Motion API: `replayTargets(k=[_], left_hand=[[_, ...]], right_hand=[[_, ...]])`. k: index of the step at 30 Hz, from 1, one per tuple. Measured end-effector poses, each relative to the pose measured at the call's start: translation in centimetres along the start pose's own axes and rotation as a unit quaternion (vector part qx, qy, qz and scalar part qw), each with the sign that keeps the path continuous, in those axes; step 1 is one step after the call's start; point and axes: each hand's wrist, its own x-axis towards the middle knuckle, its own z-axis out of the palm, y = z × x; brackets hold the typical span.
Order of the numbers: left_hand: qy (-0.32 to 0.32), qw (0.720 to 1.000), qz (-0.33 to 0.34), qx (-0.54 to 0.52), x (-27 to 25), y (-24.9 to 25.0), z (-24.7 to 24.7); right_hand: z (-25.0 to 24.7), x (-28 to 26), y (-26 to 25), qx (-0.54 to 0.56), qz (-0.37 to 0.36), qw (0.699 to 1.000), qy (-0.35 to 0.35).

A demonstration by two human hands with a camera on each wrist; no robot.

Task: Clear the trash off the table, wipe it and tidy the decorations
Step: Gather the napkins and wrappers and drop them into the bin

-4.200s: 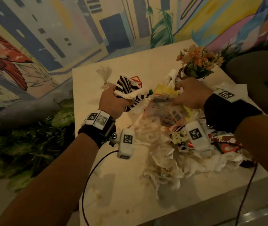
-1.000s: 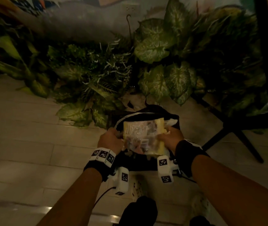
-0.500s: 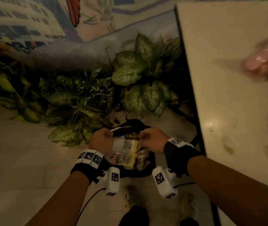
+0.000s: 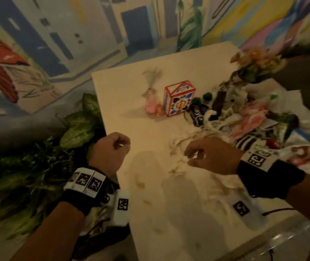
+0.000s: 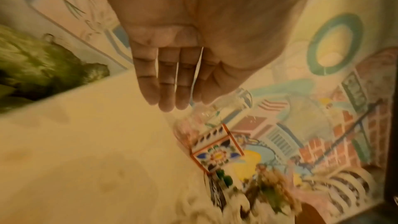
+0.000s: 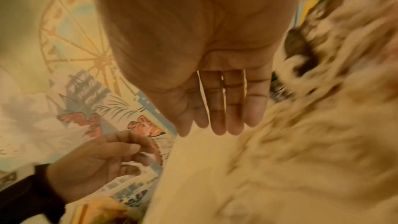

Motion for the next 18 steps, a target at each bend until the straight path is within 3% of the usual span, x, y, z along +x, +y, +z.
replayTargets(k=[5,9,14,18], left_hand=[[-0.082,0.990,0.027,0.114,0.8,6.0,7.6],[-0.151,0.975,-0.016,0.165,2.2,8.9,13.0],[-0.217,0.946,-0.067,0.230,4.6,10.1,17.9],[-0.229,0.917,-0.082,0.317,4.4,11.1,21.3]], right_hand=[[-4.8,-3.2,9.4,-0.056,0.068,0.996,-0.007],[-5.3,-5.0,13.8,-0.125,0.065,0.990,-0.007],[-2.5,-7.7,15.8,-0.137,0.021,0.990,0.015],[1.0,-9.6,15.1,-0.123,0.026,0.991,-0.054]])
